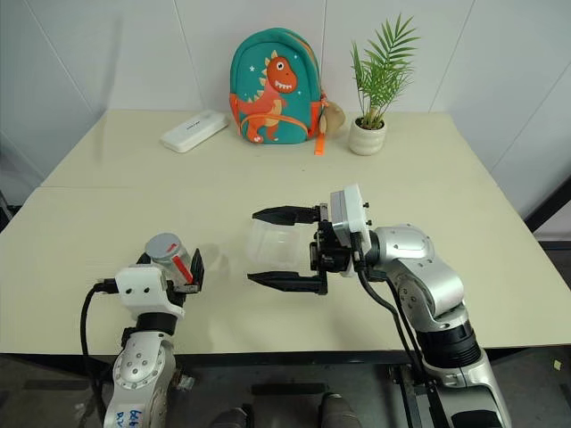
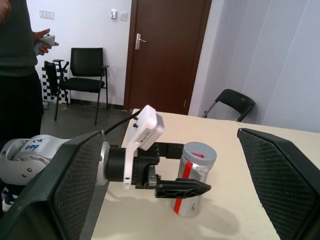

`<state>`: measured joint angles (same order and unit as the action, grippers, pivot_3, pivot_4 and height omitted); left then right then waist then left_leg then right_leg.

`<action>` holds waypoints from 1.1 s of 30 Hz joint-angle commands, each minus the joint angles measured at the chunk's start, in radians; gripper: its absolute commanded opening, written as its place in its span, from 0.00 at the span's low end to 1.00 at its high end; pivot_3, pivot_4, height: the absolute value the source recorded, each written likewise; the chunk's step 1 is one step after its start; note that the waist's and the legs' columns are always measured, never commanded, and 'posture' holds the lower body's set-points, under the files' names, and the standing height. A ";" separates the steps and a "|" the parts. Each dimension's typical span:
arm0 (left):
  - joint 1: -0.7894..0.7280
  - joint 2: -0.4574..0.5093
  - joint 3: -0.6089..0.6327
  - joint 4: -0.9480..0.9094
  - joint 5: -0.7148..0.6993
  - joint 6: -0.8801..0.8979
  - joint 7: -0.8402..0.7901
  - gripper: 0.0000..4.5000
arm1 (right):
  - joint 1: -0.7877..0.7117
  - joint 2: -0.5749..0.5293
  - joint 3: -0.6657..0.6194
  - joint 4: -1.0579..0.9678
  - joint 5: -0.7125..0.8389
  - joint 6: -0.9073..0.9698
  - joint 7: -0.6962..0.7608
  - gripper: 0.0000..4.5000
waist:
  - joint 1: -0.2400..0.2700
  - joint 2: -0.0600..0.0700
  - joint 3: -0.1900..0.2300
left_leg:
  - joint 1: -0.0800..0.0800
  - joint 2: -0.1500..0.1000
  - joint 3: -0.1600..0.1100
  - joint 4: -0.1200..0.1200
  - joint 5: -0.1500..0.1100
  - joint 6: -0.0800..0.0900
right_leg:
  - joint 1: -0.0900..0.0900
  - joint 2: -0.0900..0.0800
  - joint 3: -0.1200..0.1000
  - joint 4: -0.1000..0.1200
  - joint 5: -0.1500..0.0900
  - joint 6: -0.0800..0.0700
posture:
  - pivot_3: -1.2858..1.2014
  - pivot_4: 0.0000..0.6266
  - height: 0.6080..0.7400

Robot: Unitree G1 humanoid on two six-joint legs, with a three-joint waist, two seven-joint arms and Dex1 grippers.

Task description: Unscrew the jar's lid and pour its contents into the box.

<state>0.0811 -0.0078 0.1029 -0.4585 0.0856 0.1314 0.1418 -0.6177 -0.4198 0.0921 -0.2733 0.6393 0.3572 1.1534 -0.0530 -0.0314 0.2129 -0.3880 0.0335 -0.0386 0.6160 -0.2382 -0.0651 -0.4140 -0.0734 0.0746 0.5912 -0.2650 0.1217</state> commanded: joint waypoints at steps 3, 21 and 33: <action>-0.028 -0.004 0.014 -0.018 0.016 0.012 0.029 0.99 | 0.007 0.002 -0.012 -0.016 0.029 0.010 -0.006 1.00 | 0.001 0.000 0.000 | 0.000 0.000 0.000 0.000 0.000 0.000 | 0.000 0.000 0.000 0.000 0.000 0.000 | 0.52 0.24 1.00; -0.091 0.026 0.053 0.082 -0.010 0.036 0.007 0.68 | 0.048 -0.013 -0.017 -0.002 0.029 0.013 0.013 1.00 | 0.001 0.000 0.000 | 0.000 0.000 0.000 0.000 0.000 0.000 | 0.000 0.000 0.000 0.000 0.000 0.001 | 0.52 0.24 1.00; -0.080 0.198 0.124 0.110 -0.282 0.016 -0.322 0.68 | 0.062 0.004 -0.007 0.002 0.011 0.005 -0.003 1.00 | 0.000 0.000 0.000 | 0.000 0.000 0.000 0.000 0.000 0.000 | 0.000 0.000 0.000 -0.001 0.000 0.001 | 0.52 0.24 1.00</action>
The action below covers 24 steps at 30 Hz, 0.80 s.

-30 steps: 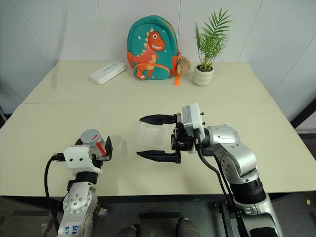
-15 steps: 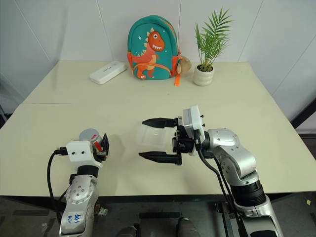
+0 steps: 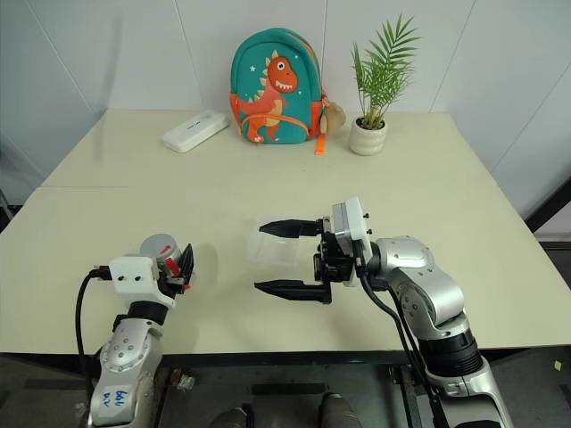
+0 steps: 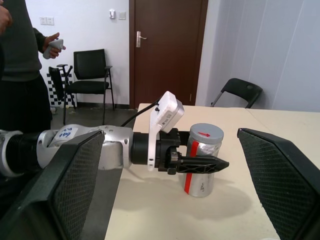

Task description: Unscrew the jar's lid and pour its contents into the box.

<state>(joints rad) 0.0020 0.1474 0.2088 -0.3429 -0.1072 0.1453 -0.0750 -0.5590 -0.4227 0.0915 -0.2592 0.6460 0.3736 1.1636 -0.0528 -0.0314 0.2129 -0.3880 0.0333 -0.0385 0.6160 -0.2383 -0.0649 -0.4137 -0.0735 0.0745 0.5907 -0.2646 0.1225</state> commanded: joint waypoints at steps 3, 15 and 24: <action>-0.006 0.121 0.051 0.034 -0.157 -0.011 -0.214 0.68 | 0.005 0.014 -0.004 -0.010 0.000 -0.013 -0.027 1.00 | 0.000 0.000 0.000 | 0.000 0.000 0.000 0.000 0.000 0.000 | 0.000 0.000 0.000 0.000 0.000 0.000 | 0.52 0.24 1.00; -0.088 0.259 0.059 0.222 -0.219 -0.076 -0.408 0.99 | 0.012 0.041 0.003 -0.028 -0.012 -0.014 -0.078 1.00 | 0.000 0.000 0.000 | 0.000 0.000 0.000 -0.002 0.000 0.000 | 0.000 0.000 0.000 -0.001 0.000 -0.001 | 0.52 0.24 1.00; -0.056 0.233 0.060 0.167 -0.172 -0.095 -0.343 0.99 | 0.017 0.036 0.001 -0.038 -0.008 -0.009 -0.086 1.00 | 0.000 0.000 0.000 | 0.000 0.000 0.000 -0.003 0.000 0.000 | 0.000 0.000 -0.001 0.000 0.000 0.000 | 0.52 0.24 1.00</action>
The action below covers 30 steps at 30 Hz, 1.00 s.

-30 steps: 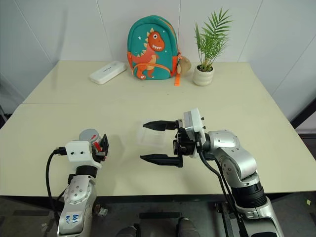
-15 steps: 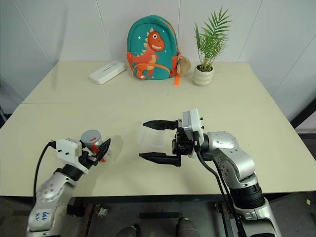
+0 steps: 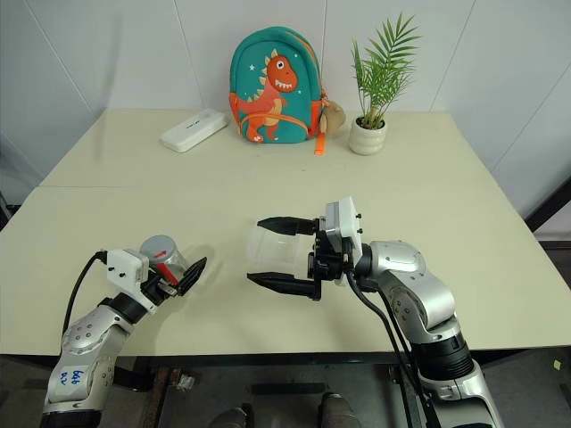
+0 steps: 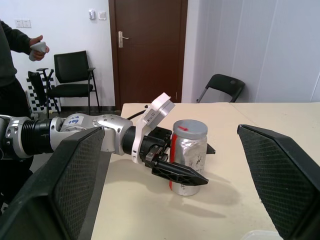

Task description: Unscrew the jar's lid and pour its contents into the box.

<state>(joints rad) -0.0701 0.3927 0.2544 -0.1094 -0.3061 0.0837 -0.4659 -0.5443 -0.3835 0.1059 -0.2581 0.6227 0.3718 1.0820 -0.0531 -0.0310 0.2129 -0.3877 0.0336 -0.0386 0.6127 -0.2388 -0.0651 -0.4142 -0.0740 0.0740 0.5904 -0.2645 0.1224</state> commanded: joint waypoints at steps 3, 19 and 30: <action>0.048 -0.027 0.014 -0.134 0.058 -0.034 0.100 0.99 | 0.005 -0.006 -0.014 -0.043 0.019 -0.005 -0.004 1.00 | 0.000 0.000 0.000 | 0.000 0.000 0.000 0.000 0.000 0.000 | 0.000 0.000 0.000 0.000 0.000 0.000 | 0.52 0.24 1.00; 0.134 -0.261 -0.036 -0.357 0.252 0.110 0.482 0.99 | 0.008 -0.025 -0.024 -0.038 0.033 0.005 0.010 1.00 | 0.000 0.000 0.000 | 0.000 0.000 0.000 0.001 0.000 0.000 | 0.000 0.000 0.000 -0.001 0.000 0.000 | 0.52 0.24 1.00; 0.094 -0.321 -0.094 -0.390 0.316 0.184 0.563 0.99 | 0.012 -0.034 -0.019 -0.031 0.037 0.007 0.018 1.00 | 0.001 0.000 0.000 | 0.000 0.000 0.000 0.001 0.000 0.000 | 0.000 0.000 0.000 -0.002 0.000 0.000 | 0.52 0.24 1.00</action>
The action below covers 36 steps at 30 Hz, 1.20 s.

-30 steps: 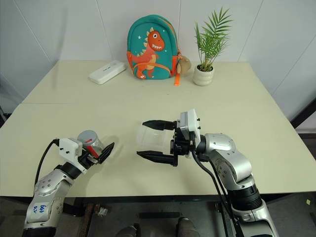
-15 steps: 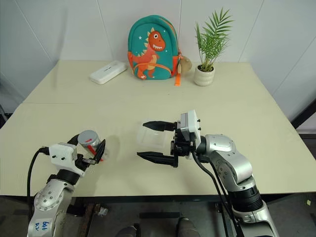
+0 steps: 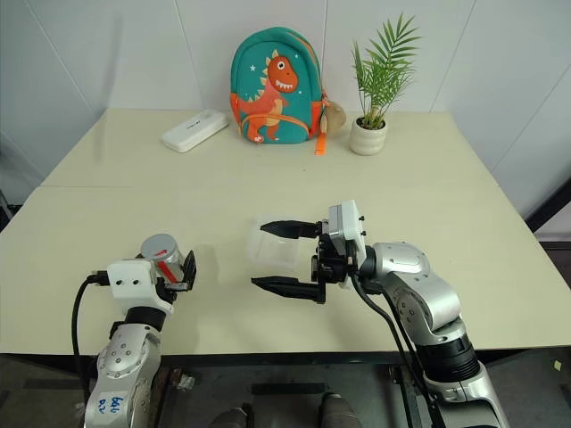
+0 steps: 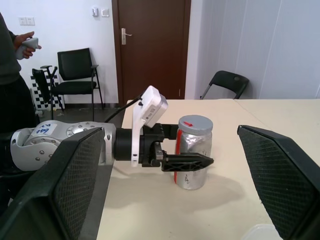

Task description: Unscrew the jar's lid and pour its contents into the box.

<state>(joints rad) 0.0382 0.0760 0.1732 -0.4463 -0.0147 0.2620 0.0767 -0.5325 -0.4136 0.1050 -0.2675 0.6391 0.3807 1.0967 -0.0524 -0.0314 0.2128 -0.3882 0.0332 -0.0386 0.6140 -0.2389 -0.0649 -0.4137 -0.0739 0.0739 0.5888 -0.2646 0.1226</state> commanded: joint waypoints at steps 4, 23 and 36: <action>-0.037 -0.016 -0.029 -0.051 0.038 0.033 0.035 0.99 | 0.000 -0.002 -0.016 -0.017 0.020 -0.002 0.003 1.00 | 0.001 0.000 0.000 | 0.000 0.000 0.000 0.000 0.000 0.000 | 0.000 0.000 0.000 0.000 0.000 0.000 | 0.52 0.24 1.00; -0.141 0.137 0.074 0.034 -0.139 0.008 -0.194 0.46 | -0.008 0.023 -0.026 -0.011 0.025 0.014 -0.046 1.00 | -0.001 0.000 0.000 | 0.000 0.000 0.000 0.000 0.000 0.000 | 0.000 0.000 0.000 0.000 0.000 0.000 | 0.52 0.24 1.00; -0.462 0.564 0.057 0.243 -0.517 0.175 -0.848 0.46 | -0.156 0.055 -0.020 -0.102 0.036 0.245 -0.324 1.00 | 0.003 0.001 0.000 | -0.003 0.000 -0.001 -0.001 0.000 0.000 | -0.003 0.000 -0.001 0.002 0.000 -0.001 | 0.52 0.24 1.00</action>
<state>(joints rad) -0.3878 0.6326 0.2503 -0.1865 -0.4792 0.4224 -0.7118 -0.6594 -0.3683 0.0976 -0.3057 0.6473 0.6033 0.8030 -0.0494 -0.0308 0.2132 -0.3913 0.0333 -0.0401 0.6126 -0.2394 -0.0651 -0.4169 -0.0741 0.0727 0.5908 -0.2646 0.1224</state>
